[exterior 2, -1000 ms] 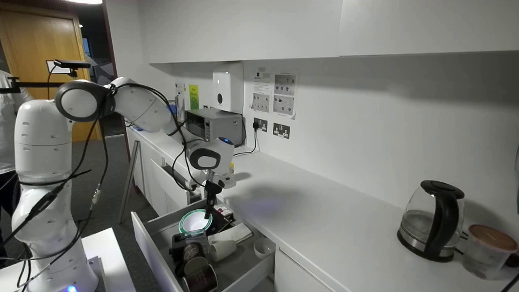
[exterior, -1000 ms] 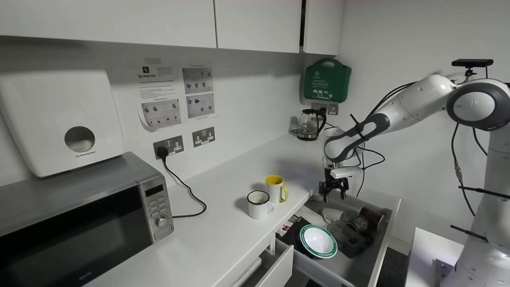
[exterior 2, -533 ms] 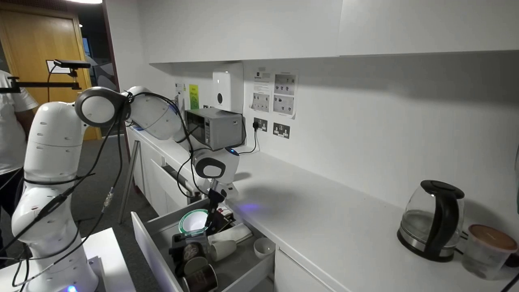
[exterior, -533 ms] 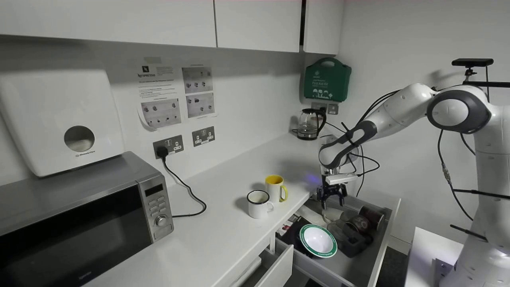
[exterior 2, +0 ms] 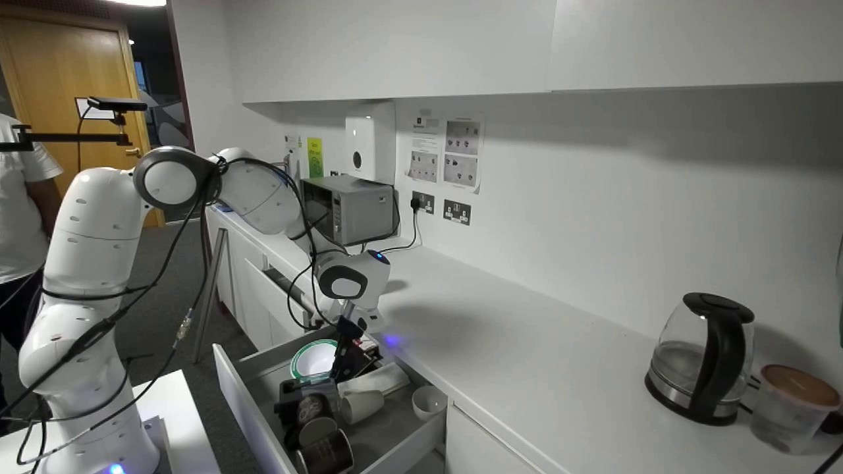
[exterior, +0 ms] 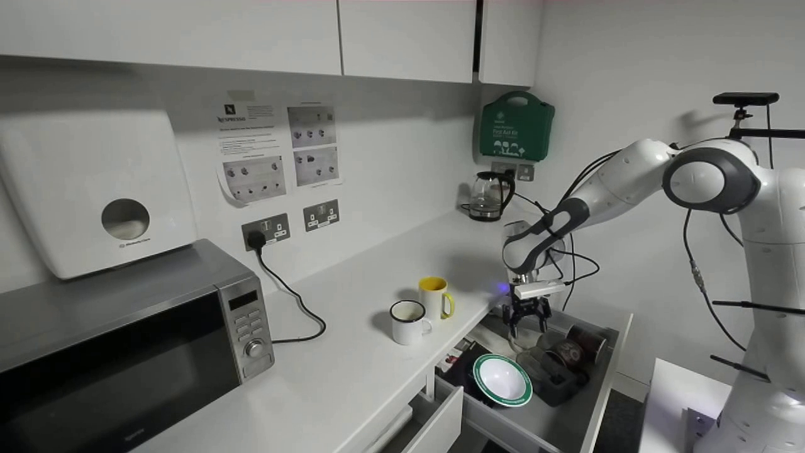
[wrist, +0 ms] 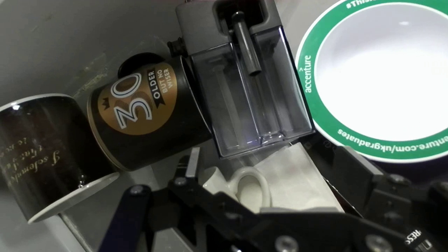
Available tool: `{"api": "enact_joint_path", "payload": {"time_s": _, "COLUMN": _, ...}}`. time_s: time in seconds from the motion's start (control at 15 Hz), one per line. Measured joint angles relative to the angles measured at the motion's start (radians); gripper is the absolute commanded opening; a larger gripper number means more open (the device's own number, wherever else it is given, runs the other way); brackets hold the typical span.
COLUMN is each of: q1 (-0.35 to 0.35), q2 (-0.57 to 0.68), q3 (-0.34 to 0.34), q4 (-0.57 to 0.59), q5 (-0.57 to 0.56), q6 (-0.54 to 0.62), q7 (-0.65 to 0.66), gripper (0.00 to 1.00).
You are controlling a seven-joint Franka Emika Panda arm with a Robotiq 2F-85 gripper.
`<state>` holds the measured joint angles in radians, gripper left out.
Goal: Open the drawer on the right, take three mugs out of the drawer and place them on the countertop
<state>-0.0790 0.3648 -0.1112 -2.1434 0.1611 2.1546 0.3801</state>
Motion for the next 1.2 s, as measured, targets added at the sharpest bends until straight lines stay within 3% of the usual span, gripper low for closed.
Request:
{"api": "enact_joint_path", "payload": {"time_s": 0.8, "q1": -0.004, "q2": 0.04, "q3": -0.028, "q4": -0.046, "q5": 0.104, "q6": 0.006, "q7": 0.005, "gripper": 1.0}}
{"api": "enact_joint_path", "payload": {"time_s": 1.2, "q1": -0.003, "q2": 0.036, "q3": -0.064, "q4": -0.067, "q5": 0.115, "q6": 0.124, "q7": 0.07, "gripper": 1.0}}
